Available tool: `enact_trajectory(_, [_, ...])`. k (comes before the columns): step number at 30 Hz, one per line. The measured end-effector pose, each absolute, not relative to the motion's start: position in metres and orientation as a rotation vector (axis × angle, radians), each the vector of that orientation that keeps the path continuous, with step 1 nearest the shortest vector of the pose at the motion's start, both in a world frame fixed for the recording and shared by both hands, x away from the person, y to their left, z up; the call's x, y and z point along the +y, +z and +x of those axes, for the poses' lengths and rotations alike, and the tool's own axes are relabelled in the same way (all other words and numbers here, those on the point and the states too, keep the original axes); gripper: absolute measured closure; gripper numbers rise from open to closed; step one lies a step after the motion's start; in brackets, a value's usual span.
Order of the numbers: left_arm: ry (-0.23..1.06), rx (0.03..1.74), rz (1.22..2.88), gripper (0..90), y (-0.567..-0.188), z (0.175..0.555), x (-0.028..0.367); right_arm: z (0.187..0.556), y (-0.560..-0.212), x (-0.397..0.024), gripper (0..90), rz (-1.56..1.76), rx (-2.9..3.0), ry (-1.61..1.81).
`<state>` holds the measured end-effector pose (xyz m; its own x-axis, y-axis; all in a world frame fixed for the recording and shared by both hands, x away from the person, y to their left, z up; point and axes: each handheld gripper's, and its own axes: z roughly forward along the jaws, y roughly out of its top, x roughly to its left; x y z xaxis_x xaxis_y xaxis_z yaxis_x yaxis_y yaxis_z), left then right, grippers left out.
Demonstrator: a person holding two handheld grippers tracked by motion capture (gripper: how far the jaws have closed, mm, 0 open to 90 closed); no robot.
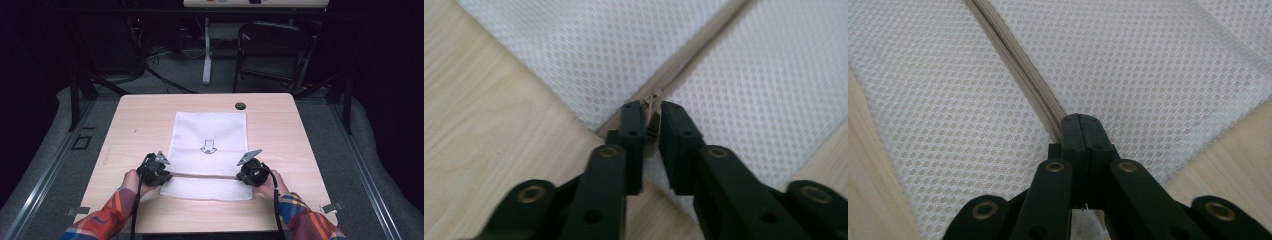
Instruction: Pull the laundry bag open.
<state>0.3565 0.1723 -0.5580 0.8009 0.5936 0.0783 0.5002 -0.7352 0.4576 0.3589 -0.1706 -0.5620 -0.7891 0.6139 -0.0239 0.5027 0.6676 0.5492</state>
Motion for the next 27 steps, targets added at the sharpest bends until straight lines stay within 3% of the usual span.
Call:
enact_trajectory(3, [0.339,0.818,2.585,85.4,-0.557,0.355,0.169,0.359,-0.562,-0.171,90.0,0.907,2.677,0.78])
enact_trajectory(27, [0.22,1.049,2.469,86.7,-0.547,0.359,0.197,0.359,-0.562,-0.171,90.0,0.916,2.676,0.798])
